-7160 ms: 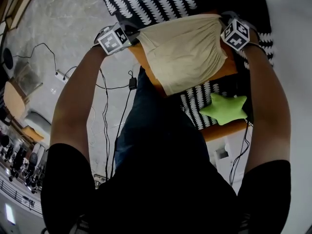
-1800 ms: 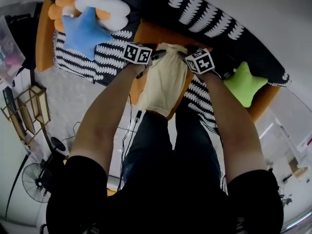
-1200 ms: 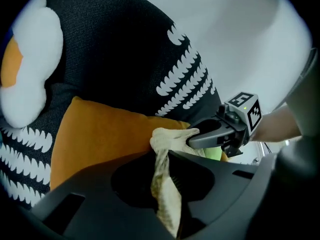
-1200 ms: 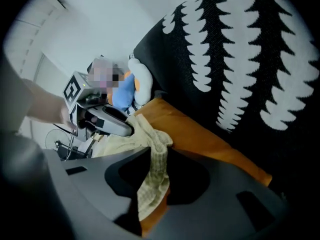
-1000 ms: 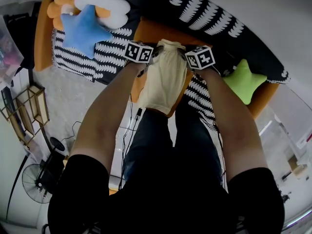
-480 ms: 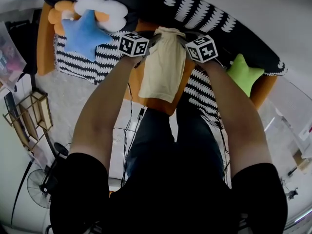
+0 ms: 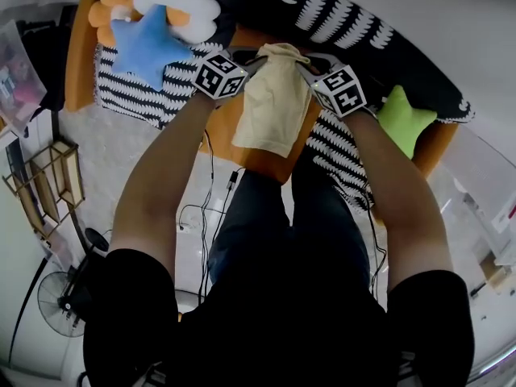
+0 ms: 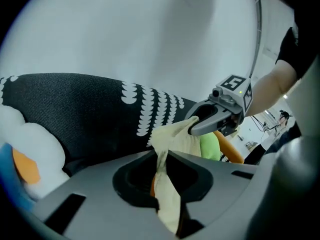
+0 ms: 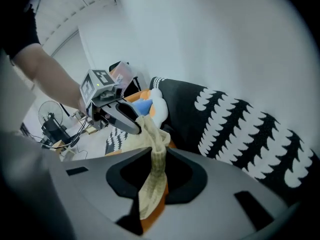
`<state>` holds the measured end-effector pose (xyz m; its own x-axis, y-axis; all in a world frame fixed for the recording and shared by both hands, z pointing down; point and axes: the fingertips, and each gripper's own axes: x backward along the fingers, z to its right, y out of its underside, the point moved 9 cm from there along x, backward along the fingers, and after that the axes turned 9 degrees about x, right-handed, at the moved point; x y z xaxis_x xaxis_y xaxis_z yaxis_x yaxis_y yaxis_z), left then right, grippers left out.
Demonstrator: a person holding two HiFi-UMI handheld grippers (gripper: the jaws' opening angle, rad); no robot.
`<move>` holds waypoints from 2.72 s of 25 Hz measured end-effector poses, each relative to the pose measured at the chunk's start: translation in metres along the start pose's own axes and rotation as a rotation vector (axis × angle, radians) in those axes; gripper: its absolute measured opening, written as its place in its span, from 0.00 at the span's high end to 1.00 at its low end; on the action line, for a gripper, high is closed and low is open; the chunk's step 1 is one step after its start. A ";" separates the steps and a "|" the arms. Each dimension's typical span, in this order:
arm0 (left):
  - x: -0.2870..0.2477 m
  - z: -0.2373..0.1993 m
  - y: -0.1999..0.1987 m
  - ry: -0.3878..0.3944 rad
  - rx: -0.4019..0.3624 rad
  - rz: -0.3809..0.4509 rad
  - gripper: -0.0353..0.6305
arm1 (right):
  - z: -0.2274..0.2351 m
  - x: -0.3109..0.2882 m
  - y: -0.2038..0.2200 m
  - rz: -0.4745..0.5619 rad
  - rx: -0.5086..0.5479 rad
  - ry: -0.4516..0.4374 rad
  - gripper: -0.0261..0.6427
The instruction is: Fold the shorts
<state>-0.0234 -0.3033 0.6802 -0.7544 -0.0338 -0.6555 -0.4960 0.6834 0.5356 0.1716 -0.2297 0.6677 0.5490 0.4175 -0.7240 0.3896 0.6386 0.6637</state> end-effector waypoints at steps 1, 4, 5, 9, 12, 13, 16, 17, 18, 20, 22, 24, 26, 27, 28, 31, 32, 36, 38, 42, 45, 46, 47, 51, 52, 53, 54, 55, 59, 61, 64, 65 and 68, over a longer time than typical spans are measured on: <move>0.004 0.002 0.005 0.000 -0.010 -0.004 0.85 | -0.006 0.002 0.000 -0.001 0.014 -0.004 0.86; 0.015 0.009 0.022 0.001 -0.032 -0.016 0.85 | -0.025 0.006 0.000 -0.003 0.060 -0.024 0.86; 0.019 0.011 0.028 0.000 -0.039 -0.020 0.85 | -0.031 0.006 0.001 -0.003 0.073 -0.032 0.86; 0.034 0.015 0.059 -0.031 -0.069 -0.052 0.85 | -0.057 0.006 0.005 -0.024 0.129 -0.074 0.86; 0.045 0.018 0.083 -0.068 -0.075 -0.068 0.86 | -0.077 0.004 0.015 -0.054 0.156 -0.104 0.86; 0.050 0.019 0.091 -0.077 -0.072 -0.071 0.87 | -0.083 0.003 0.020 -0.063 0.162 -0.112 0.86; 0.057 0.024 0.116 -0.079 -0.061 -0.091 0.88 | -0.103 0.001 0.029 -0.087 0.183 -0.143 0.86; 0.058 0.027 0.124 -0.073 -0.058 -0.099 0.88 | -0.111 0.001 0.031 -0.099 0.199 -0.161 0.86; 0.058 0.029 0.130 -0.068 -0.055 -0.104 0.88 | -0.118 0.001 0.032 -0.108 0.218 -0.178 0.86; 0.060 0.033 0.138 -0.064 -0.041 -0.099 0.88 | -0.130 -0.001 0.034 -0.118 0.250 -0.204 0.86; 0.061 0.035 0.142 -0.064 -0.015 -0.082 0.88 | -0.140 -0.002 0.038 -0.127 0.277 -0.221 0.86; 0.063 0.039 0.147 -0.065 0.007 -0.066 0.88 | -0.151 -0.001 0.044 -0.142 0.315 -0.241 0.86; 0.063 0.043 0.153 -0.062 0.021 -0.060 0.88 | -0.165 0.000 0.052 -0.160 0.368 -0.265 0.86; 0.063 0.045 0.157 -0.059 0.024 -0.062 0.88 | -0.171 0.000 0.057 -0.168 0.395 -0.275 0.86; 0.062 0.048 0.161 -0.054 0.027 -0.065 0.88 | -0.177 -0.001 0.062 -0.176 0.422 -0.284 0.86; 0.060 0.056 0.176 -0.044 0.039 -0.076 0.88 | -0.195 -0.004 0.078 -0.200 0.514 -0.313 0.86; 0.059 0.059 0.181 -0.042 0.043 -0.079 0.88 | -0.202 -0.006 0.083 -0.207 0.547 -0.323 0.86; 0.055 0.067 0.196 -0.037 0.059 -0.079 0.88 | -0.226 -0.011 0.101 -0.225 0.659 -0.360 0.86; 0.053 0.072 0.202 -0.032 0.071 -0.071 0.88 | -0.238 -0.013 0.111 -0.234 0.701 -0.376 0.86; 0.046 0.083 0.210 0.009 0.045 -0.083 0.83 | -0.253 -0.019 0.126 -0.254 0.767 -0.401 0.86; 0.038 0.091 0.216 0.040 -0.008 -0.121 0.79 | -0.258 -0.027 0.135 -0.275 0.784 -0.402 0.86; 0.035 0.094 0.218 0.055 -0.020 -0.131 0.76 | -0.259 -0.029 0.137 -0.281 0.781 -0.402 0.86; 0.033 0.097 0.220 0.071 -0.028 -0.137 0.72 | -0.260 -0.031 0.139 -0.287 0.777 -0.401 0.86; 0.026 0.105 0.227 0.070 -0.113 -0.184 0.64 | -0.260 -0.037 0.144 -0.303 0.773 -0.388 0.86; 0.024 0.106 0.230 0.045 -0.164 -0.215 0.68 | -0.260 -0.037 0.146 -0.307 0.776 -0.385 0.86; 0.022 0.108 0.234 0.021 -0.211 -0.244 0.72 | -0.260 -0.038 0.147 -0.311 0.781 -0.384 0.86; 0.021 0.109 0.237 0.004 -0.247 -0.266 0.75 | -0.261 -0.038 0.149 -0.315 0.785 -0.381 0.86; 0.020 0.110 0.239 -0.006 -0.271 -0.281 0.77 | -0.261 -0.038 0.150 -0.321 0.788 -0.377 0.86; 0.017 0.104 0.248 -0.016 -0.295 -0.314 0.79 | -0.259 -0.042 0.159 -0.353 0.765 -0.356 0.86; 0.016 0.099 0.254 -0.011 -0.275 -0.326 0.79 | -0.258 -0.045 0.163 -0.369 0.737 -0.348 0.86; 0.012 0.093 0.267 -0.006 -0.247 -0.342 0.79 | -0.260 -0.050 0.171 -0.385 0.691 -0.336 0.85; 0.011 0.092 0.271 -0.005 -0.238 -0.345 0.79 | -0.260 -0.053 0.174 -0.392 0.672 -0.333 0.85; 0.006 0.091 0.279 -0.004 -0.220 -0.354 0.78 | -0.261 -0.057 0.182 -0.408 0.609 -0.332 0.85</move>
<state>-0.1267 -0.0464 0.7774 -0.5193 -0.2360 -0.8214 -0.8050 0.4577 0.3774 0.0181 0.0311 0.7807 0.4306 -0.0479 -0.9013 0.8890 0.1950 0.4144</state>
